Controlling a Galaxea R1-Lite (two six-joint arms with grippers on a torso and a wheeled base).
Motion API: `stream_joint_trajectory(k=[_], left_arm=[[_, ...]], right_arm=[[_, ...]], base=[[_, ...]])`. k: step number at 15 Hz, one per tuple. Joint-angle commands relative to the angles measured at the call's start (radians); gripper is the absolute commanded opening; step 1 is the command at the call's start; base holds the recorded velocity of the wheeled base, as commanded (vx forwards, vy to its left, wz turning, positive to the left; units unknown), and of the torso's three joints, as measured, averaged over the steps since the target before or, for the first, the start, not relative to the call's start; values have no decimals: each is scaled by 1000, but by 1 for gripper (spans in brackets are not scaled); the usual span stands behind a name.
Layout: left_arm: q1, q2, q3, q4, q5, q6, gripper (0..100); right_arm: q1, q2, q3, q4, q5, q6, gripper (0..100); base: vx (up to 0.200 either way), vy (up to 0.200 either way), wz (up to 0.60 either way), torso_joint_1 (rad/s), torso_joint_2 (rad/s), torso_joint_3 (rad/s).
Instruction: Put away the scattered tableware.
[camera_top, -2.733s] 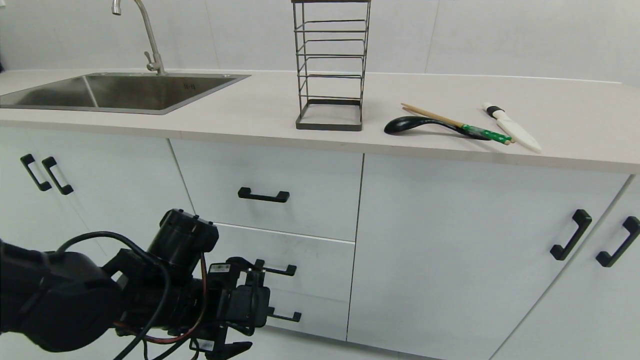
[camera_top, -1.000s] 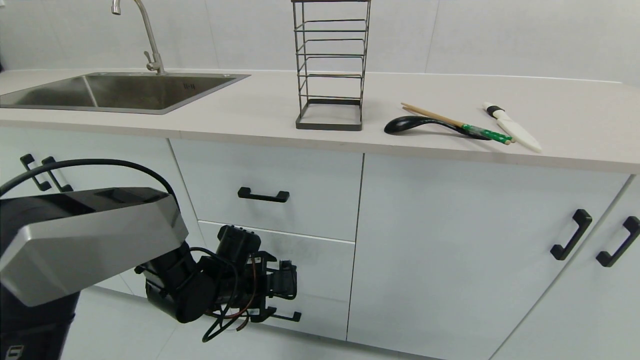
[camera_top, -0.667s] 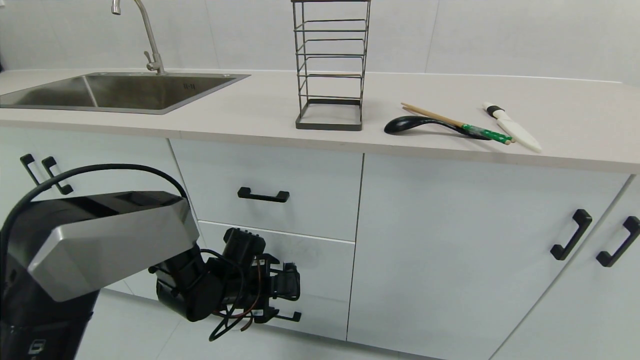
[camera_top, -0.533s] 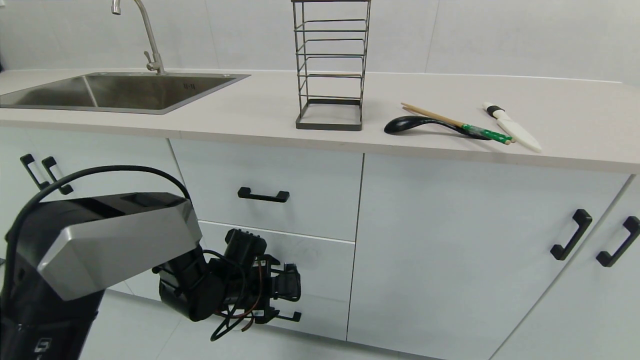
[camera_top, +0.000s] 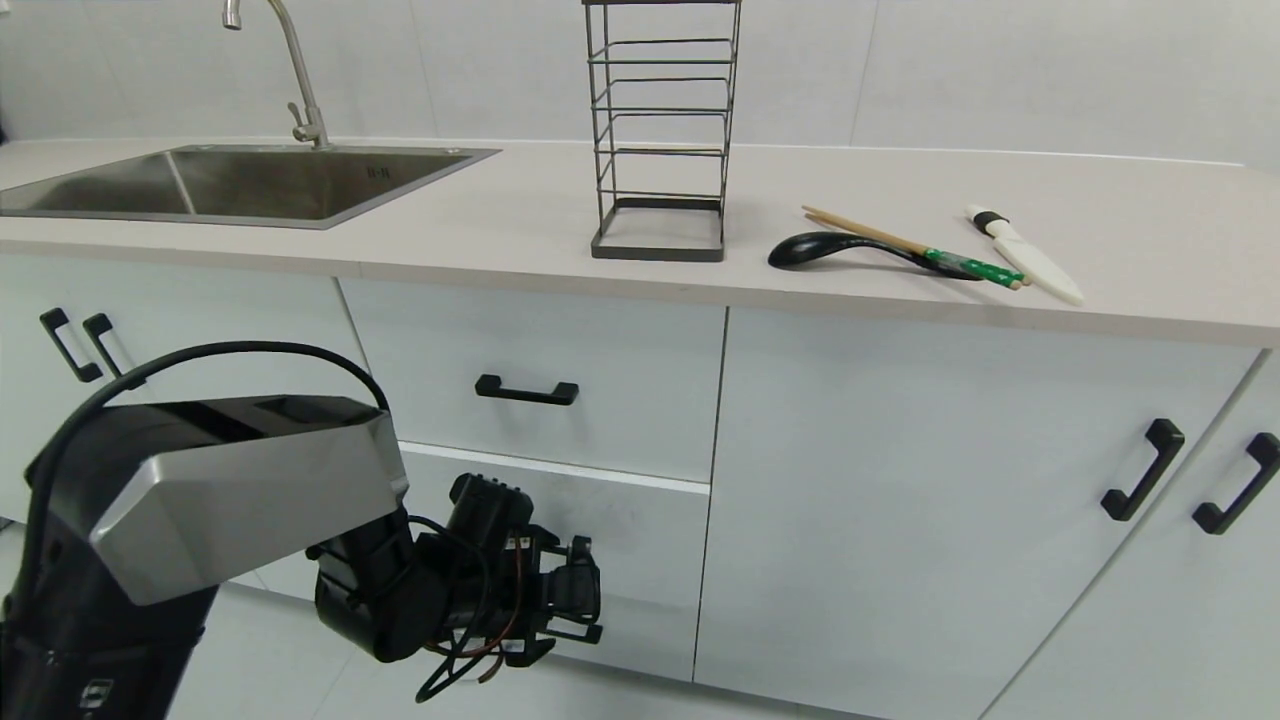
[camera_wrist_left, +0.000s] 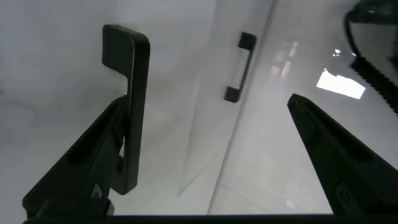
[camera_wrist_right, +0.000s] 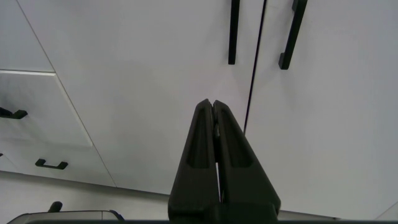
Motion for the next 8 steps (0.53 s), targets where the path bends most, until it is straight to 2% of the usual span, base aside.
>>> stream_joint_trajectory(k=[1,5,8], left_arm=[[0,-14,25,8,-1,-2,100],[-3,-36,33,8,-1,-2,100],[-8,-128,117,7,1,-1,100]], right_arm=[[0,1,0,0,0,0,0],[0,1,0,0,0,0,0],[0,1,0,0,0,0,0]], base=[[0,0,0,0,0,0],[0,0,0,0,0,0],[0,0,0,0,0,0]])
